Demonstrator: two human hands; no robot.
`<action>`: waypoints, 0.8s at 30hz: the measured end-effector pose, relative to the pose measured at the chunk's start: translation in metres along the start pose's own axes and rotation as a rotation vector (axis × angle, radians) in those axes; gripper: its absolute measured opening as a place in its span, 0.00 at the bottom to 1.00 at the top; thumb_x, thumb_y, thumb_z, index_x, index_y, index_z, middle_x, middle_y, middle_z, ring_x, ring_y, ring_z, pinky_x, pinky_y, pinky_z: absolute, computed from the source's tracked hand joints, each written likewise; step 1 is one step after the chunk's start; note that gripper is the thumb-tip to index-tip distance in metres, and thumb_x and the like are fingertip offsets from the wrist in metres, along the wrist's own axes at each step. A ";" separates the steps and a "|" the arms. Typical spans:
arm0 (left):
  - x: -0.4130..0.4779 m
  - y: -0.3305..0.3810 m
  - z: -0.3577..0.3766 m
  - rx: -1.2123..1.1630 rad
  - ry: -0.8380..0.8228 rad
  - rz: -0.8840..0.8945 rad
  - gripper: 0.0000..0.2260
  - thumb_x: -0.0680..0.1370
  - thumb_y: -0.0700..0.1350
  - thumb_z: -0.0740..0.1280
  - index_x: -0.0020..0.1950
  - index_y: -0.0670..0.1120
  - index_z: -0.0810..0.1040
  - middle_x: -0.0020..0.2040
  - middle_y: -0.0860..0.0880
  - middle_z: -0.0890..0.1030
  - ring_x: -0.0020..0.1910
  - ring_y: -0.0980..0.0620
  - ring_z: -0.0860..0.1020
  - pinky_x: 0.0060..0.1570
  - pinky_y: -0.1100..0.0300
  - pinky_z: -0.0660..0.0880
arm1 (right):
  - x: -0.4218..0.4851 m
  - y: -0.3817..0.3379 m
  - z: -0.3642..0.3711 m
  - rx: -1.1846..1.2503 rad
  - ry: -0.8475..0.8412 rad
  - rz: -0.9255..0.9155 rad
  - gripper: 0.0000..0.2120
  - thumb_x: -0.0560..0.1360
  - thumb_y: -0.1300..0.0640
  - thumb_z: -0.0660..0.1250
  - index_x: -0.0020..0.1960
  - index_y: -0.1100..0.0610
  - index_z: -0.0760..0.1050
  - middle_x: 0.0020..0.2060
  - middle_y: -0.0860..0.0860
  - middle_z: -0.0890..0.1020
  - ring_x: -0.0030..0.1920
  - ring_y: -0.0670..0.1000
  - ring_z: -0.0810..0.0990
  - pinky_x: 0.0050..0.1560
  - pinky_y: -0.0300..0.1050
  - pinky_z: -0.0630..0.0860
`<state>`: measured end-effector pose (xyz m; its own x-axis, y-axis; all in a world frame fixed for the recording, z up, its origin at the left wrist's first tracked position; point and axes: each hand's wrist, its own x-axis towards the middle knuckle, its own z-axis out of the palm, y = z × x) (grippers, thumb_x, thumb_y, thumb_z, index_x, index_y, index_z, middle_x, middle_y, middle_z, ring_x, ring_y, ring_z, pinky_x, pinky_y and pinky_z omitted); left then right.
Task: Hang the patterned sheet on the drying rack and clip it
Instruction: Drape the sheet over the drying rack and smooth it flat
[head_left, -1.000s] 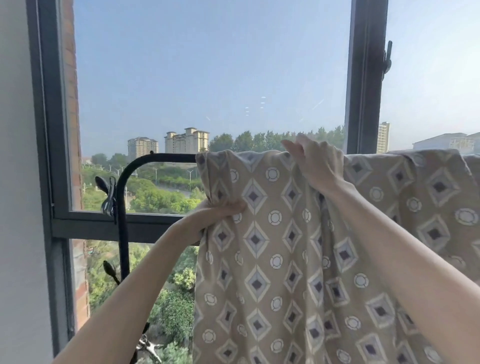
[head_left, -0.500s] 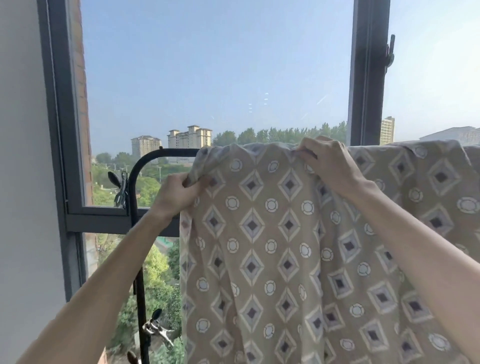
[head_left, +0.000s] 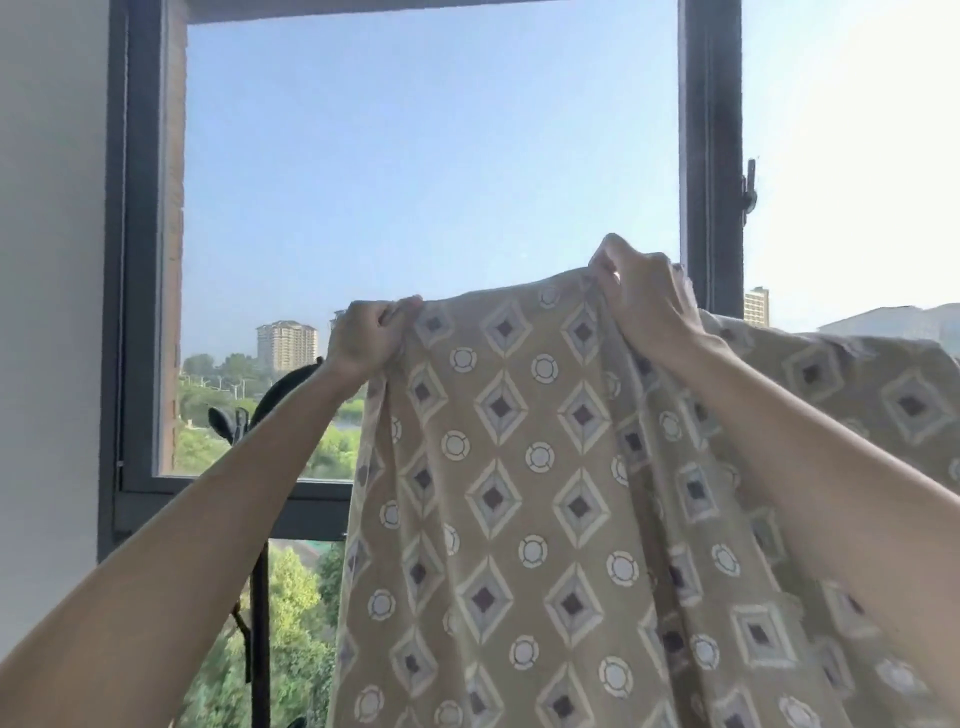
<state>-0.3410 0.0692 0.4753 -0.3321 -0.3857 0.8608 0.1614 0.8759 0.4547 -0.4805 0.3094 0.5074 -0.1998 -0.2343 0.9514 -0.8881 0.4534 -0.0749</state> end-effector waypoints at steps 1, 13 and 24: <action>0.002 -0.006 0.002 0.048 -0.021 0.020 0.23 0.78 0.55 0.63 0.28 0.47 0.59 0.26 0.51 0.61 0.25 0.54 0.61 0.25 0.65 0.57 | 0.000 0.001 0.004 0.015 -0.023 0.014 0.07 0.80 0.56 0.56 0.45 0.54 0.69 0.25 0.49 0.71 0.25 0.50 0.67 0.29 0.41 0.62; 0.029 -0.015 0.016 0.442 -0.371 -0.134 0.20 0.82 0.52 0.55 0.36 0.40 0.72 0.30 0.47 0.70 0.28 0.52 0.69 0.24 0.65 0.64 | 0.015 0.024 0.042 -0.100 -0.178 0.129 0.08 0.80 0.58 0.57 0.42 0.52 0.68 0.35 0.52 0.78 0.32 0.53 0.72 0.33 0.46 0.69; 0.018 -0.023 0.006 0.374 -0.170 -0.087 0.05 0.73 0.41 0.69 0.48 0.46 0.83 0.50 0.47 0.83 0.53 0.49 0.79 0.45 0.61 0.71 | -0.005 0.008 0.057 0.216 -0.346 -0.036 0.10 0.74 0.46 0.68 0.45 0.52 0.80 0.31 0.48 0.83 0.30 0.46 0.80 0.40 0.43 0.77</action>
<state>-0.3565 0.0442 0.4795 -0.4831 -0.4369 0.7588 -0.2125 0.8992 0.3825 -0.5103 0.2650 0.4850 -0.2617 -0.5393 0.8004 -0.9563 0.2572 -0.1393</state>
